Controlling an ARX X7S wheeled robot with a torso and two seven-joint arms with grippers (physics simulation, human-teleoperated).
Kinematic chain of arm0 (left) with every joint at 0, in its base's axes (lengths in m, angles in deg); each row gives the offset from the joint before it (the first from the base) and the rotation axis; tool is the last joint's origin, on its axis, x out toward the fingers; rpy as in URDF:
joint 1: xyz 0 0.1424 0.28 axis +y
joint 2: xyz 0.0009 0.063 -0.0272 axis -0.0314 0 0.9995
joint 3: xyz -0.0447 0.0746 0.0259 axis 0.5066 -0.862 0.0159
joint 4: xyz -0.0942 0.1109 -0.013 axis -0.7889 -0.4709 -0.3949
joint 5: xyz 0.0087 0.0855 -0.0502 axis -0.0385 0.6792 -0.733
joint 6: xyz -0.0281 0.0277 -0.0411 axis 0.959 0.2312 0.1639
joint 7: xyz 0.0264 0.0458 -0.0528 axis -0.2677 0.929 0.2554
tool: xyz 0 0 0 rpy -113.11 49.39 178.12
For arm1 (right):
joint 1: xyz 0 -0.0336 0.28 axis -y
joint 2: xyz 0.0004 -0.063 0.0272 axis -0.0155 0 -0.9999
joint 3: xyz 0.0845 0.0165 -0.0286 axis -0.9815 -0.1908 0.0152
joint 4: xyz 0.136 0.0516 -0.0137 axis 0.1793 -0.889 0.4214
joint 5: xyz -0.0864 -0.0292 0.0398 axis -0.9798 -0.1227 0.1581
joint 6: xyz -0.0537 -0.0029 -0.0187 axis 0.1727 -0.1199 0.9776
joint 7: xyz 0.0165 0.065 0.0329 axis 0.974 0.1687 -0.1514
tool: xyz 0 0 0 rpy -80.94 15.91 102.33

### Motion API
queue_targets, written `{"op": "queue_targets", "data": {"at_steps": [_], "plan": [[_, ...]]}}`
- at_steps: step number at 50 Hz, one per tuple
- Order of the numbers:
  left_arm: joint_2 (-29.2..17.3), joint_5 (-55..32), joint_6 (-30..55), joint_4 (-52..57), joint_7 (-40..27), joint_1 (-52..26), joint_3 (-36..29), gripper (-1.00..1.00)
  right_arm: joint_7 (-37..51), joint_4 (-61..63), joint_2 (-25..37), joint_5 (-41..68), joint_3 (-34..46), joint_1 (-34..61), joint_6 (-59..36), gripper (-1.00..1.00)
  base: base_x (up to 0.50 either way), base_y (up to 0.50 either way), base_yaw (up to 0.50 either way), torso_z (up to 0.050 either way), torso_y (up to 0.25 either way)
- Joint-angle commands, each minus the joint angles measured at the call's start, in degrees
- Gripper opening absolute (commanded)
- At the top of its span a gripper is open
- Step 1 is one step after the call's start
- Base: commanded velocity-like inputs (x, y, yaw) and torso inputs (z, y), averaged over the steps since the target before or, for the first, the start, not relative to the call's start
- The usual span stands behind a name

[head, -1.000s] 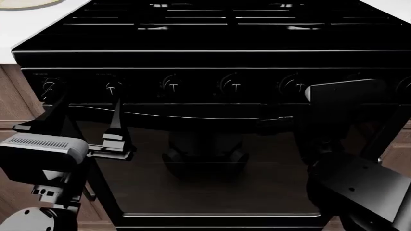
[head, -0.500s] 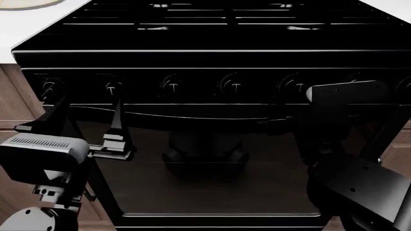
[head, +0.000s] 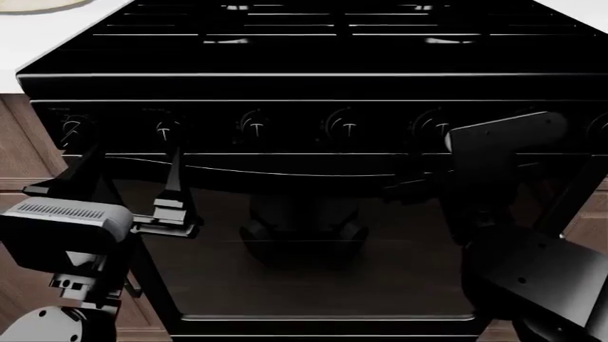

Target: Pick the croissant and place it on the pan. Then turn on the stove to warm the croissant.

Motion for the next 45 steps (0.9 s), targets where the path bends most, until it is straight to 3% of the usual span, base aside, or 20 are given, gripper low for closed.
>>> {"op": "queue_targets", "data": {"at_steps": [1,45], "plan": [[0.0,0.0,0.0,0.0,0.0,0.0,-0.1,1.0,-0.8,4.6,0.6,-2.5,1.9,2.5,-3.0,-1.0,-0.01,0.0,0.0,0.0,0.0],[0.3,0.1,-0.2,-0.5,0.3,-0.1,-0.3,1.0,-2.8,6.9,1.4,-4.8,7.6,10.1,-11.8,-1.0,0.0,0.0,0.0,0.0,0.004]]}}
